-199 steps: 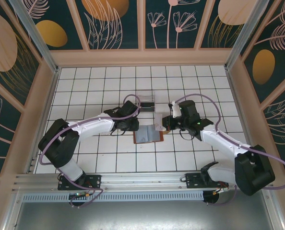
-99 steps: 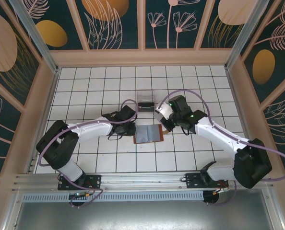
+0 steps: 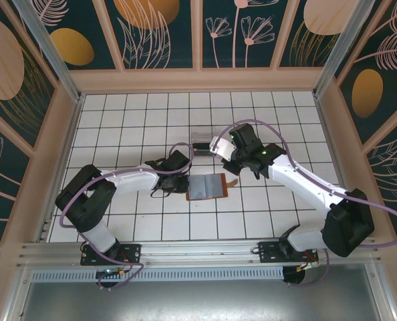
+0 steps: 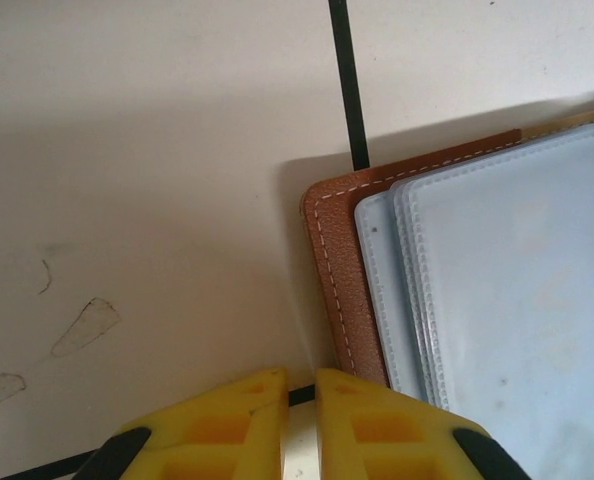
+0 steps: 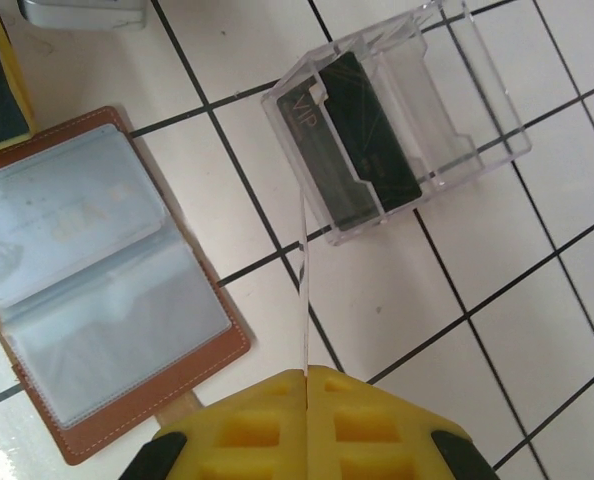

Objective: Take the credit cards out of the card holder

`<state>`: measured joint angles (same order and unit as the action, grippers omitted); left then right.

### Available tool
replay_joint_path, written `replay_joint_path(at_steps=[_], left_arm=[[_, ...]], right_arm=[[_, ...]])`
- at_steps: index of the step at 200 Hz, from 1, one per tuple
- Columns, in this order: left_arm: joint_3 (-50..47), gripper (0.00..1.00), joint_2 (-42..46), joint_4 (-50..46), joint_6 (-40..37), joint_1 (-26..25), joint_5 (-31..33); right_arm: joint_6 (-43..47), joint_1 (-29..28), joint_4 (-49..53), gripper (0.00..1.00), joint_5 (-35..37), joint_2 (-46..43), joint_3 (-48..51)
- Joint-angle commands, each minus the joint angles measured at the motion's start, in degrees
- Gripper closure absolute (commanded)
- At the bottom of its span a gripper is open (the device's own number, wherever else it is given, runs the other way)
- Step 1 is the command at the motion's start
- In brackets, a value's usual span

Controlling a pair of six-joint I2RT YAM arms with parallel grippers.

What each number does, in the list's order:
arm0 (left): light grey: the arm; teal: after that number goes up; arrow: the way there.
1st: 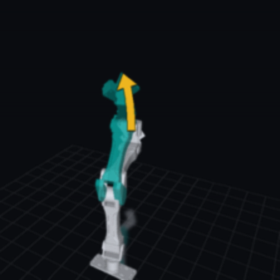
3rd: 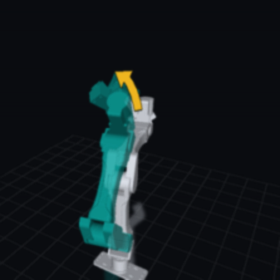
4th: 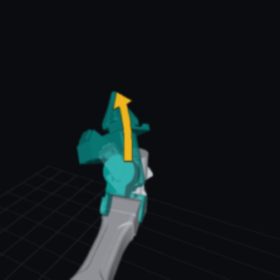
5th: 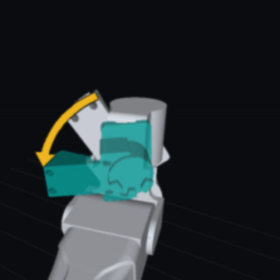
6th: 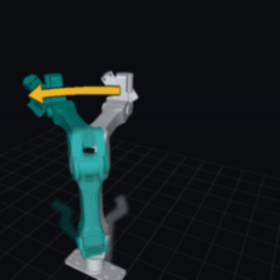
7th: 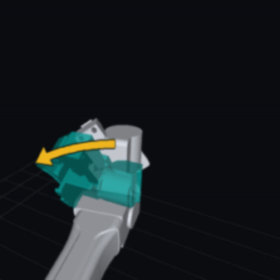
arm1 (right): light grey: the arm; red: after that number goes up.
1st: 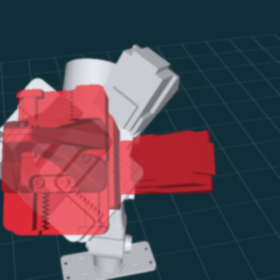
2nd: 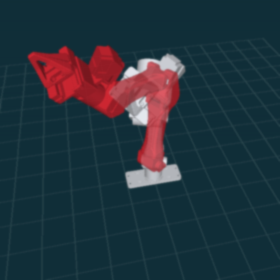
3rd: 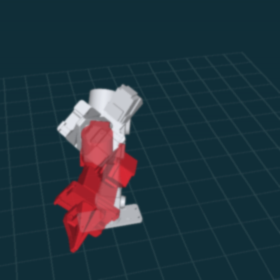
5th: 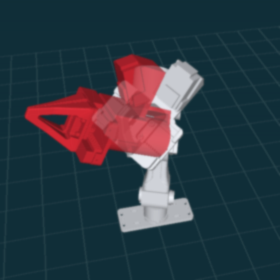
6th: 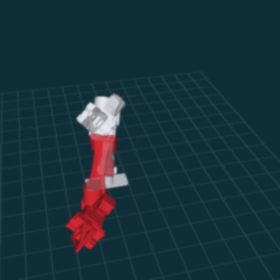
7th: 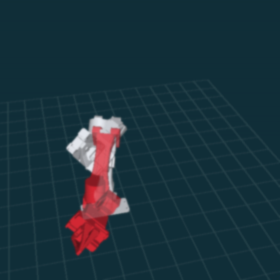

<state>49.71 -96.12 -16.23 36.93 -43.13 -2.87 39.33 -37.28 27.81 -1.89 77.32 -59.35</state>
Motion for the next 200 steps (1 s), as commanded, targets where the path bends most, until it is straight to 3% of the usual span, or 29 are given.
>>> replay_joint_path(at_steps=[1, 82, 200], left_arm=[[0.4, 0.82, -0.8, 0.6, 0.0, -0.1, -0.5], [0.4, 0.78, 2.8, -2.1, 0.1, -0.1, 2.9], [-6.2, 0.76, 12.8, -5.2, 2.8, 2.6, 6.4]], right_arm=[[3.7, -0.6, 2.1, 1.00, 1.1, 1.4, -3.1], [12.2, -0.2, 4.5, 1.00, -0.7, 9.7, -12.2], [22.6, 2.2, 16.4, 1.00, -3.4, 31.3, -37.6]])
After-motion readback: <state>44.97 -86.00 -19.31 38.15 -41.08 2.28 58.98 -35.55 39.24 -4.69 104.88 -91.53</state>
